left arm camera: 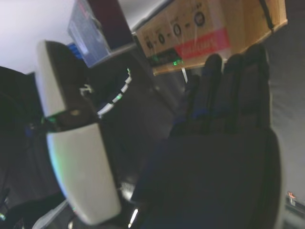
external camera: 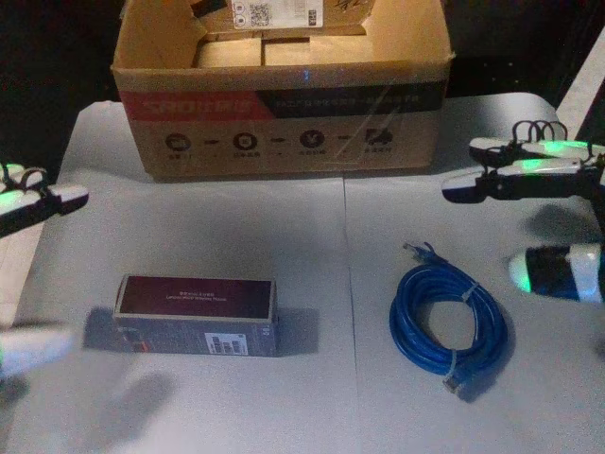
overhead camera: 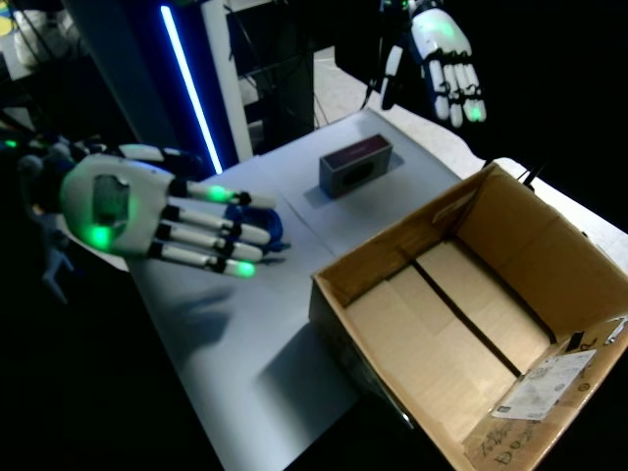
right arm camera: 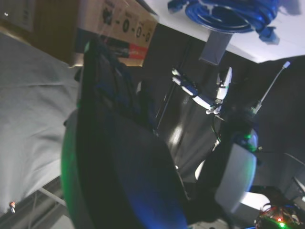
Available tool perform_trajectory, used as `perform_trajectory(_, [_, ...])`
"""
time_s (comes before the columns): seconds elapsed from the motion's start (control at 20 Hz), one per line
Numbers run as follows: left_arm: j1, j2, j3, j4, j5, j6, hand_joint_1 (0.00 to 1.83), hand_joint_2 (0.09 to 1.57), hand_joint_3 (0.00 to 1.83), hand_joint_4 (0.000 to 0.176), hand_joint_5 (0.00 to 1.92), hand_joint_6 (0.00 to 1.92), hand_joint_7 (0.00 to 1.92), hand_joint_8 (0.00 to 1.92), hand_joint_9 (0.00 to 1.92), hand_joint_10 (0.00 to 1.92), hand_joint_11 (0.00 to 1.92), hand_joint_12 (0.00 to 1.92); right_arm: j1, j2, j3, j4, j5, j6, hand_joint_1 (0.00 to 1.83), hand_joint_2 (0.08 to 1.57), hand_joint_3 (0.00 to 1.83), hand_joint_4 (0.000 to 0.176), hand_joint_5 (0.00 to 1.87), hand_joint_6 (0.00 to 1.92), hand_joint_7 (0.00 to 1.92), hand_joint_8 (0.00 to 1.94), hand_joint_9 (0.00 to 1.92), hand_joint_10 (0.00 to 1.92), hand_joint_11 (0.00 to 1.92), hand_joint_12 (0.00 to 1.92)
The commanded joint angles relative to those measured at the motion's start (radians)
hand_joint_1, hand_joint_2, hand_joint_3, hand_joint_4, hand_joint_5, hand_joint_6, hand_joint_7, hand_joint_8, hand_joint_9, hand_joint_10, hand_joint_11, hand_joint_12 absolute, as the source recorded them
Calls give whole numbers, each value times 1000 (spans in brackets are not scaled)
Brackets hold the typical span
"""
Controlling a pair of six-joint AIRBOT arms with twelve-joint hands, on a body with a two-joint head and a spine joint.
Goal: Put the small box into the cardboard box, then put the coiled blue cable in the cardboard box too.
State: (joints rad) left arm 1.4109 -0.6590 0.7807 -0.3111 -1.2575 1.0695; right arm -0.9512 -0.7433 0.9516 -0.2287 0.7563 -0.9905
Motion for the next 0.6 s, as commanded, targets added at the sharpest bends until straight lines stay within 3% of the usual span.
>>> perform_trajectory(0.0, [-12,2,8,1,-118,-1,96,1029,5,176,215,4,172,7,135,13,48,113,20,8,3,29,113,5,210,1237,4,176,298,0,3,0,0,0,0,0])
perform_trajectory(0.25, [-73,-28,27,42,-78,-1,220,1012,0,176,198,7,142,3,101,2,31,95,28,1,7,29,112,5,206,1247,4,176,279,4,0,0,0,0,0,0])
perform_trajectory(0.45, [-236,-117,81,152,82,-22,380,923,0,176,271,5,206,8,185,9,131,135,27,5,8,29,112,5,201,1252,1,176,291,4,0,0,0,0,0,0])
perform_trajectory(0.5, [-288,-157,114,210,145,-76,540,833,0,176,284,1,246,1,236,3,170,189,27,7,8,29,112,5,185,1262,4,176,268,0,0,0,0,0,0,0])
perform_trajectory(0.55, [-309,-178,131,239,170,-107,547,819,0,176,277,1,258,4,264,12,213,216,27,8,8,29,112,5,185,1261,3,176,269,1,0,0,0,0,0,0])
